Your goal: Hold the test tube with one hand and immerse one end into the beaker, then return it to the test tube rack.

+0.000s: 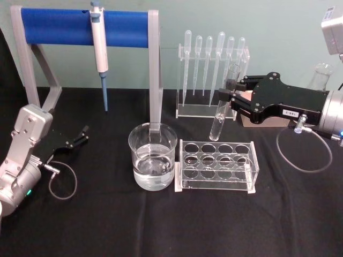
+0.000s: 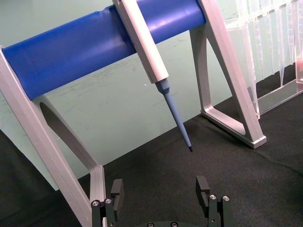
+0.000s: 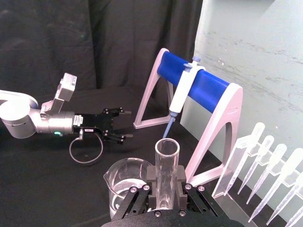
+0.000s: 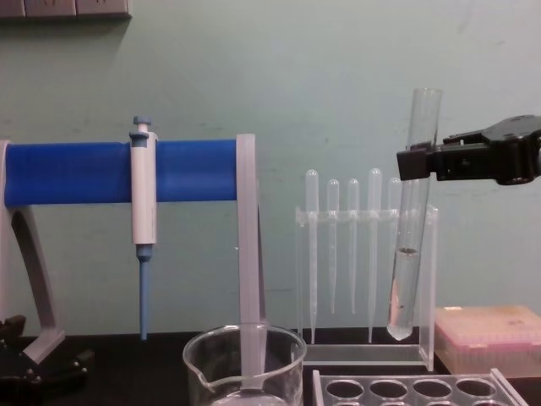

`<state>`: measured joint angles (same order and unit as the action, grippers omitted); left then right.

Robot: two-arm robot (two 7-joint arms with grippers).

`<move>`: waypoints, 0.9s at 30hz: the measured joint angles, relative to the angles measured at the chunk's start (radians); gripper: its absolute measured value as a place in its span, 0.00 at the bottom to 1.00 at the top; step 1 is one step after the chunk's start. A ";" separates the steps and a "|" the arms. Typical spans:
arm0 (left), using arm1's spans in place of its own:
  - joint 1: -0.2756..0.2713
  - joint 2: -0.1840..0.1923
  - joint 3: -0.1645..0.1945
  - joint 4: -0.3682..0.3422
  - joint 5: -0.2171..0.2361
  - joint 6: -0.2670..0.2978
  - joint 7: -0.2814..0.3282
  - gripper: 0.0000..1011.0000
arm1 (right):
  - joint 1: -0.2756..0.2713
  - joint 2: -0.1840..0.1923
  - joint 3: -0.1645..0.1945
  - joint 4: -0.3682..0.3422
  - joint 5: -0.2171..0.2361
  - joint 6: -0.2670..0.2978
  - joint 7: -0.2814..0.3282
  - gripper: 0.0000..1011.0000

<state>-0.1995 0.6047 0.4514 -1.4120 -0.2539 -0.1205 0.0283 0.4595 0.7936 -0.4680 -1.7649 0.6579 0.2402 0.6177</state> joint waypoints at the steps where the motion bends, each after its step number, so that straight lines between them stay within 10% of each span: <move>1: 0.000 0.000 0.000 0.000 0.000 0.000 0.000 0.99 | 0.000 0.000 0.000 0.000 0.000 0.000 0.000 0.23; 27: 0.000 0.000 0.000 0.000 0.000 0.000 0.000 0.99 | 0.000 0.000 0.000 0.000 0.000 0.000 0.000 0.23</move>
<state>-0.1995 0.6047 0.4514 -1.4120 -0.2539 -0.1205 0.0283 0.4595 0.7936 -0.4680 -1.7649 0.6579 0.2403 0.6177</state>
